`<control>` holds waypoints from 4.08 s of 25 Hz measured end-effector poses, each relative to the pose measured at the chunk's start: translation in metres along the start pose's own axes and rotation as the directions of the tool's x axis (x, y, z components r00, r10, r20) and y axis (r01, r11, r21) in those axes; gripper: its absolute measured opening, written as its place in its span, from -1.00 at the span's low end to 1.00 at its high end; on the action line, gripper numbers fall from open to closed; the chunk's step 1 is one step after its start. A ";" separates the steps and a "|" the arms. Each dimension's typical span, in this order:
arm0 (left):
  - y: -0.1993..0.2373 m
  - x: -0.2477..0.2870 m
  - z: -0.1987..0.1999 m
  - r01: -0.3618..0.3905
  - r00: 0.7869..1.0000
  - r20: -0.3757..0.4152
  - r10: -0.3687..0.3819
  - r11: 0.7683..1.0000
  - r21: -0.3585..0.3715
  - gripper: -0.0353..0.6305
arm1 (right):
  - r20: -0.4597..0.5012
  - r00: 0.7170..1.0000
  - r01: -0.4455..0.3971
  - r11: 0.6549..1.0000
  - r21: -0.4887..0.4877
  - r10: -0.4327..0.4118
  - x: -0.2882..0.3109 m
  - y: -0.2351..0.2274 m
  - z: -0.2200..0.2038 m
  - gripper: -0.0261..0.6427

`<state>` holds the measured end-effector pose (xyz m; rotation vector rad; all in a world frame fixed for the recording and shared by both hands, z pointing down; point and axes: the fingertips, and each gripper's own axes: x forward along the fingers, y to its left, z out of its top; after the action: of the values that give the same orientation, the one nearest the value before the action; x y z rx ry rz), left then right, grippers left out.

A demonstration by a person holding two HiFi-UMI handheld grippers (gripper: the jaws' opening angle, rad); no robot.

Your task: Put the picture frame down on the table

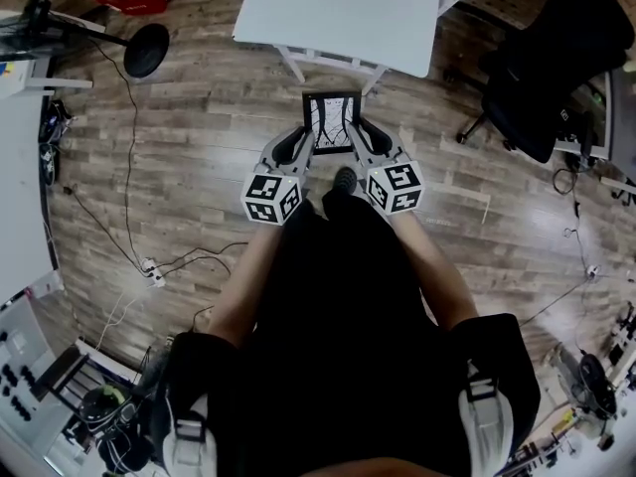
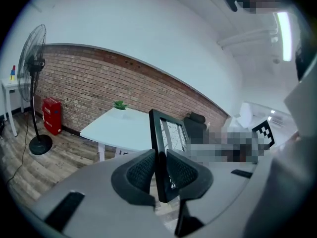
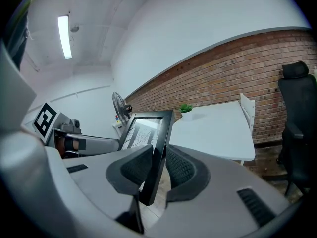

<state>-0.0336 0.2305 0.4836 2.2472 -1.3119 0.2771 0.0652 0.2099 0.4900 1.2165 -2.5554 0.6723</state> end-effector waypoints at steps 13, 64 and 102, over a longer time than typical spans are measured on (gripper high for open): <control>0.006 0.021 0.011 0.019 1.000 0.010 -0.019 1.000 -0.002 -0.64 | 0.002 1.000 0.021 1.000 0.001 -0.021 0.010 -0.016 0.010 -0.67; 0.163 0.170 0.135 0.343 0.934 -0.143 -0.328 0.935 0.095 -0.64 | 0.057 0.933 0.347 0.928 0.133 -0.356 0.195 -0.076 0.108 -0.68; 0.211 0.215 0.136 0.319 0.933 -0.196 -0.304 0.947 0.050 -0.65 | 0.002 0.940 0.337 0.925 0.174 -0.342 0.255 -0.103 0.108 -0.68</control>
<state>-0.1154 -0.0859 0.5291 2.3893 -0.8461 0.4180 -0.0162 -0.0719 0.5279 1.6873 -2.2601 0.8068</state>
